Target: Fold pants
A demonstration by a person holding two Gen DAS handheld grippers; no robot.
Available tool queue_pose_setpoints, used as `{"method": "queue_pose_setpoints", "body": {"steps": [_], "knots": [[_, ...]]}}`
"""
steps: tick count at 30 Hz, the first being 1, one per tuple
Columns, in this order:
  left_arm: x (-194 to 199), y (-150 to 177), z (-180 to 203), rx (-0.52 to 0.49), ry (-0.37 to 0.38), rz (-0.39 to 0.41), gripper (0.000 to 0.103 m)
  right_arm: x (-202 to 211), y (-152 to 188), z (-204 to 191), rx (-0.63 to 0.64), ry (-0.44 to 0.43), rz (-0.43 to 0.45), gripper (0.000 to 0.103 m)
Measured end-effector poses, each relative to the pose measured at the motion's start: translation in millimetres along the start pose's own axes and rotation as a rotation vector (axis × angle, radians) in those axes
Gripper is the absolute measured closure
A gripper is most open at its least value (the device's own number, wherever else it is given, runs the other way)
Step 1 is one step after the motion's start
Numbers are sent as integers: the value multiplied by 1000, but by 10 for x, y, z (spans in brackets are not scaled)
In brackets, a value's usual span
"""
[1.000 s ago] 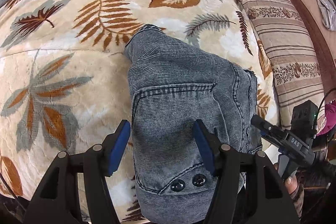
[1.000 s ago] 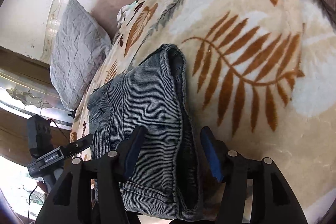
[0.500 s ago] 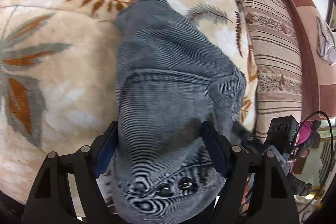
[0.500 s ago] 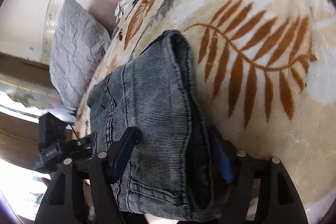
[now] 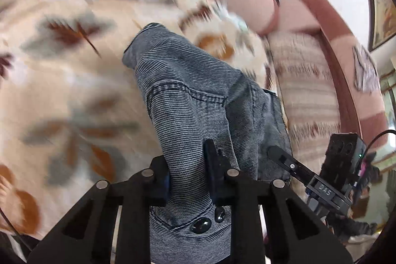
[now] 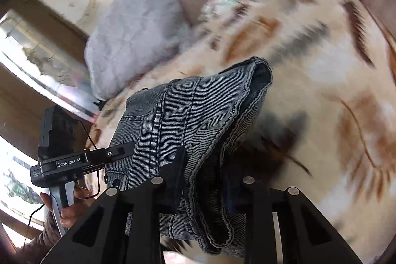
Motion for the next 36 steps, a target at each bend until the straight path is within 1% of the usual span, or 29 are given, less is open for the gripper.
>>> {"method": "queue_pose_setpoints", "body": {"steps": [1, 2, 3, 4, 5, 6, 7, 8, 9, 10, 11, 12, 13, 14, 16, 17, 18, 19, 20, 22, 24, 25, 27, 29, 32, 36], "knots": [[22, -66, -58, 4, -15, 19, 81, -76, -69, -98, 14, -17, 8, 76], [54, -166, -178, 11, -49, 44, 76, -176, -137, -191, 31, -27, 14, 75], [40, -216, -276, 10, -91, 56, 71, -271, -172, -257, 43, -27, 15, 73], [21, -250, -363, 6, -139, 63, 70, -395, -198, -306, 63, -10, 12, 73], [-36, -289, -507, -4, -231, 62, 70, -580, -212, -329, 94, 51, 0, 73], [-81, -296, -604, -7, -286, 47, 68, -673, -209, -332, 105, 92, -9, 73], [-105, -287, -694, -1, -321, 30, 67, -822, -195, -296, 120, 160, -35, 73], [-95, -266, -769, 6, -322, 25, 64, -861, -174, -266, 122, 187, -48, 73], [-84, -249, -793, 10, -319, 29, 57, -877, -152, -227, 117, 213, -52, 73], [-35, -221, -844, 11, -335, 48, 53, -856, -131, -195, 115, 230, -45, 69], [8, -200, -850, -3, -365, 68, 46, -818, -119, -185, 120, 246, -37, 63], [51, -184, -848, -28, -393, 92, 43, -776, -109, -181, 132, 275, -35, 43], [94, -151, -799, -65, -424, 120, 41, -731, -103, -181, 145, 325, -34, 23], [155, -109, -751, -115, -466, 158, 38, -661, -86, -202, 161, 372, -28, 17], [237, -52, -679, -179, -495, 213, 36, -512, -33, -271, 192, 410, -7, 3], [288, 19, -617, -217, -509, 243, 31, -461, -7, -294, 201, 424, -5, 0], [330, 67, -596, -231, -514, 250, 22, -426, 17, -330, 211, 440, -6, 0], [365, 150, -559, -240, -513, 255, 20, -372, 73, -373, 228, 455, -16, 0], [403, 207, -537, -245, -500, 260, 20, -329, 128, -410, 245, 461, -18, 0], [446, 315, -475, -269, -484, 284, 20, -239, 203, -481, 280, 479, 22, 0], [503, 439, -421, -306, -503, 309, 20, -117, 324, -576, 326, 491, 69, 0], [521, 508, -402, -322, -516, 309, 20, -66, 373, -613, 341, 498, 82, 0], [537, 633, -369, -339, -509, 286, 20, 10, 451, -674, 362, 517, 100, 0], [561, 747, -344, -332, -490, 265, 20, 92, 519, -722, 384, 527, 111, 0], [635, 854, -312, -307, -485, 276, 20, 185, 596, -788, 416, 553, 135, 0], [701, 896, -285, -305, -523, 272, 20, 265, 694, -841, 450, 568, 142, 0]]}}
Point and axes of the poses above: each gripper's, at about its wrist camera, not at the fingertips, and x roughly against the way its jaws point, z to its right, y to its underside, the point moved 3 cm from there along -x, roughly the way its jaws point, and after that the axes turned 6 degrees about z, right-handed, at the moved point
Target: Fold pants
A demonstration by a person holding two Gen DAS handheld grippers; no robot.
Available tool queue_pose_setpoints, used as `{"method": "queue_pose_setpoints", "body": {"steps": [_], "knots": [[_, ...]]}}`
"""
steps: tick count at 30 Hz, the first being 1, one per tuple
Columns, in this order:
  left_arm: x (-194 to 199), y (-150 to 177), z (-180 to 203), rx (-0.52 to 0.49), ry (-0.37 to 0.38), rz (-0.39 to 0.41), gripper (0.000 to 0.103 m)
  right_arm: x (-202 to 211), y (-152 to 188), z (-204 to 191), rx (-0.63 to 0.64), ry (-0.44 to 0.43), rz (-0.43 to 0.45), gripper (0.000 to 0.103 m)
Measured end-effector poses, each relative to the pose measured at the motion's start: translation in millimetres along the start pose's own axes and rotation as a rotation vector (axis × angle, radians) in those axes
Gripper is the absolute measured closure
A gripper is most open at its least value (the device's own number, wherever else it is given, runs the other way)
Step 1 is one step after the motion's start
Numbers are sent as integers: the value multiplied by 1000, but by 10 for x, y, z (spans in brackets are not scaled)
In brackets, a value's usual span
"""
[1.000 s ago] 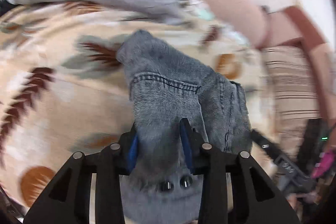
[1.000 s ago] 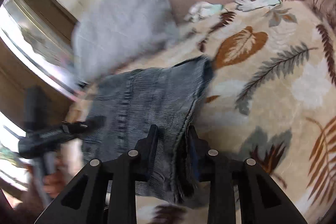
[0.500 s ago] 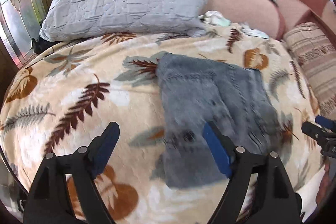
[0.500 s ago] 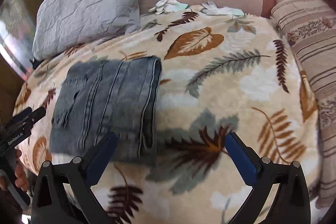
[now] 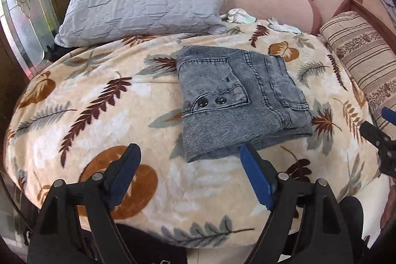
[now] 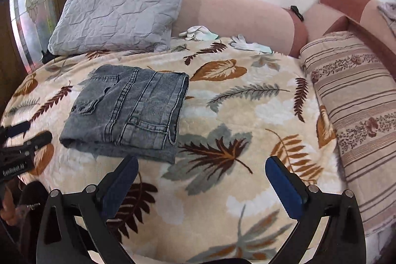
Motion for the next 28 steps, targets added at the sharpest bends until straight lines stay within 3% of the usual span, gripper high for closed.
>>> {"method": "queue_pose_setpoints", "body": {"steps": [16, 23, 28], "knots": [[23, 67, 163, -45, 38, -20, 20, 60, 192, 71, -8, 15, -27, 0], [120, -2, 257, -35, 109, 22, 19, -1, 223, 104, -28, 13, -52, 0], [145, -22, 299, -48, 105, 26, 19, -10, 230, 120, -30, 19, -57, 0]]}}
Point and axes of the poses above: each gripper's, at about its wrist camera, not at the fingertips, and x roughly against the way its jaws point, z to its right, y to its underside, the point moved 3 cm from there along -x, roughly the way its jaws point, and after that the axes turned 6 degrees about z, right-handed, at the moved point
